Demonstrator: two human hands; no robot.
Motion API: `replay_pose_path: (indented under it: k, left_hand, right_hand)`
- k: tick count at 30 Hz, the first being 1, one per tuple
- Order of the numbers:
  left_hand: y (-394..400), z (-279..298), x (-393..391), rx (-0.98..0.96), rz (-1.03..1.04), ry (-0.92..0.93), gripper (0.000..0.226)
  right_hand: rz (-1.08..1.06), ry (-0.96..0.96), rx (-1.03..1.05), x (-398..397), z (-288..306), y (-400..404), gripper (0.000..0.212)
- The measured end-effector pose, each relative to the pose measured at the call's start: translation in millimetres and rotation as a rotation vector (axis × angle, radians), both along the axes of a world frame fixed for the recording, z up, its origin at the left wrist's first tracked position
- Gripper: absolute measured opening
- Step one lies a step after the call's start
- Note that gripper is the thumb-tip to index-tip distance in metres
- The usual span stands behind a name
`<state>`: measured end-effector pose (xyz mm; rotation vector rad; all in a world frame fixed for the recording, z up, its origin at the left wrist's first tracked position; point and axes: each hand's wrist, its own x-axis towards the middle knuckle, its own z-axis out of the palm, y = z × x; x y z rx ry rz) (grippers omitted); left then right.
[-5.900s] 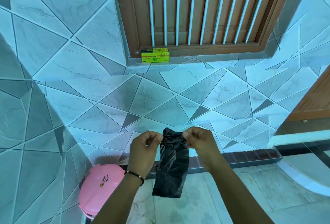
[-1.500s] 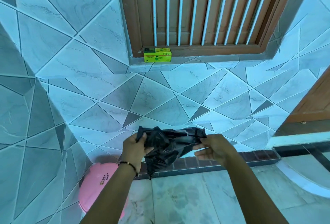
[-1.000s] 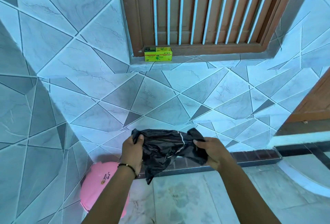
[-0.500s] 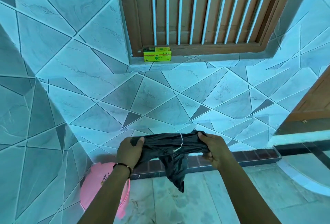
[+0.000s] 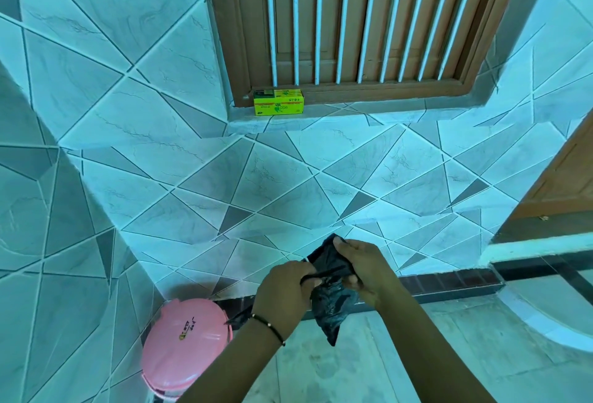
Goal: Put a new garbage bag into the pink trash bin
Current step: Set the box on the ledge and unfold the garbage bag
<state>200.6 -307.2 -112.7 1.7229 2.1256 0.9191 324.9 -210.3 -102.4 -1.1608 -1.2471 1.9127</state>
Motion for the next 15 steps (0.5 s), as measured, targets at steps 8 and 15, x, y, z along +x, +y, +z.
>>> replay_pose_path:
  k: [8, 15]
  left_hand:
    - [11, -1, -10, 0.065, 0.246, -0.616, 0.049]
    - [9, 0, -10, -0.113, 0.228, -1.245, 0.020]
  right_hand:
    - [0.050, 0.104, 0.017, -5, 0, -13, 0.043]
    - [0.105, -0.109, 0.262, -3, -10, -17, 0.009]
